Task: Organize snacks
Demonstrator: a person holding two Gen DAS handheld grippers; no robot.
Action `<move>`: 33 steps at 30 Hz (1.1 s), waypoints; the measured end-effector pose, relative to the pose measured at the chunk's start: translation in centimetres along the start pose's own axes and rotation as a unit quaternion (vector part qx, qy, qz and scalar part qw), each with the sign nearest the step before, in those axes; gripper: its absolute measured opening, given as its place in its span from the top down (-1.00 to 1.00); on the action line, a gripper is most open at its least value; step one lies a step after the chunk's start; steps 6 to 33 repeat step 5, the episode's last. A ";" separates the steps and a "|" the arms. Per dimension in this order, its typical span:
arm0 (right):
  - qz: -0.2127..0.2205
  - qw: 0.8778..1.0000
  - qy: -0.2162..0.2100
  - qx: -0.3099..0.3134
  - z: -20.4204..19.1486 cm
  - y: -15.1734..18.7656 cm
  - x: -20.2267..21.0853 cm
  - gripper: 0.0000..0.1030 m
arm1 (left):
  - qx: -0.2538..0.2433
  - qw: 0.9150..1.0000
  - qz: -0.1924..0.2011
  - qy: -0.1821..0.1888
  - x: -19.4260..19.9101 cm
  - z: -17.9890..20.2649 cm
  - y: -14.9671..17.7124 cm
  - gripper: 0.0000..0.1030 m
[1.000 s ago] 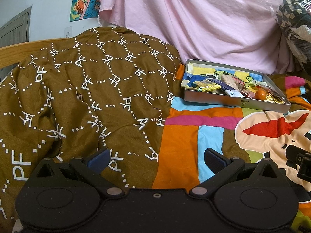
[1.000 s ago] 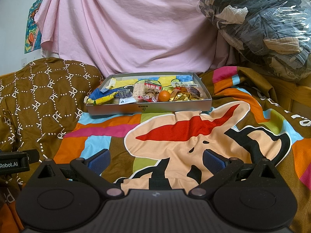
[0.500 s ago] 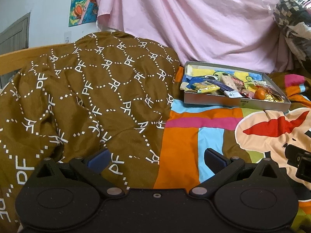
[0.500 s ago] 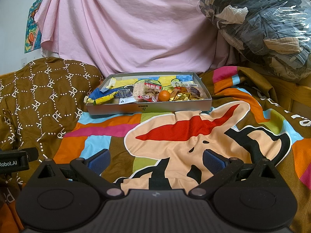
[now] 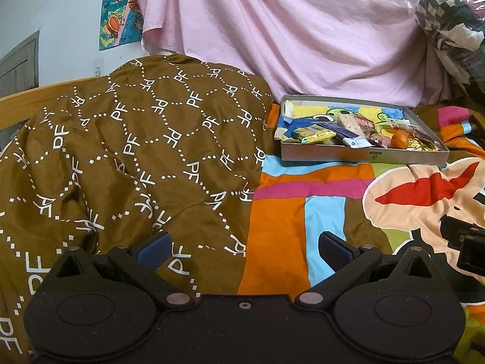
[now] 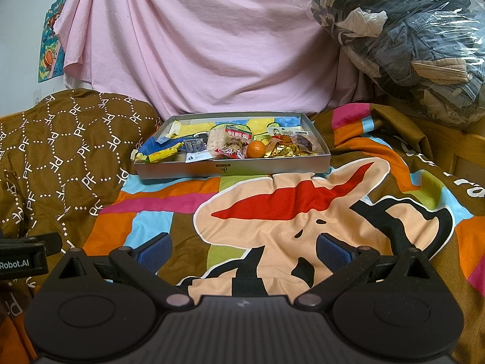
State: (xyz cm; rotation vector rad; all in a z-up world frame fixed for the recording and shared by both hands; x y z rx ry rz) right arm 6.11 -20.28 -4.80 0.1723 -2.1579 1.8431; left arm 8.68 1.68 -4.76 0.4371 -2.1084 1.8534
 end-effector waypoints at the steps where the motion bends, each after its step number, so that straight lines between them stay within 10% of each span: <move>1: 0.000 1.000 0.000 0.000 0.0 0.0 0.0 -1.00 | 0.000 1.000 0.000 -0.001 0.0 0.0 0.0 -0.99; 33: 0.000 1.000 0.000 0.000 0.0 0.0 0.0 -1.00 | 0.001 1.000 -0.003 -0.002 -0.1 0.0 0.0 -0.99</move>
Point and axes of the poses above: each gripper's, at about its wrist camera, not at the fingertips, and x roughly against the way its jaws point, z to its right, y to its underside, the point moved 8 cm from there along -x, roughly the way its jaws point, and after that the axes turned 10 degrees about -x, right-handed, at the moved point
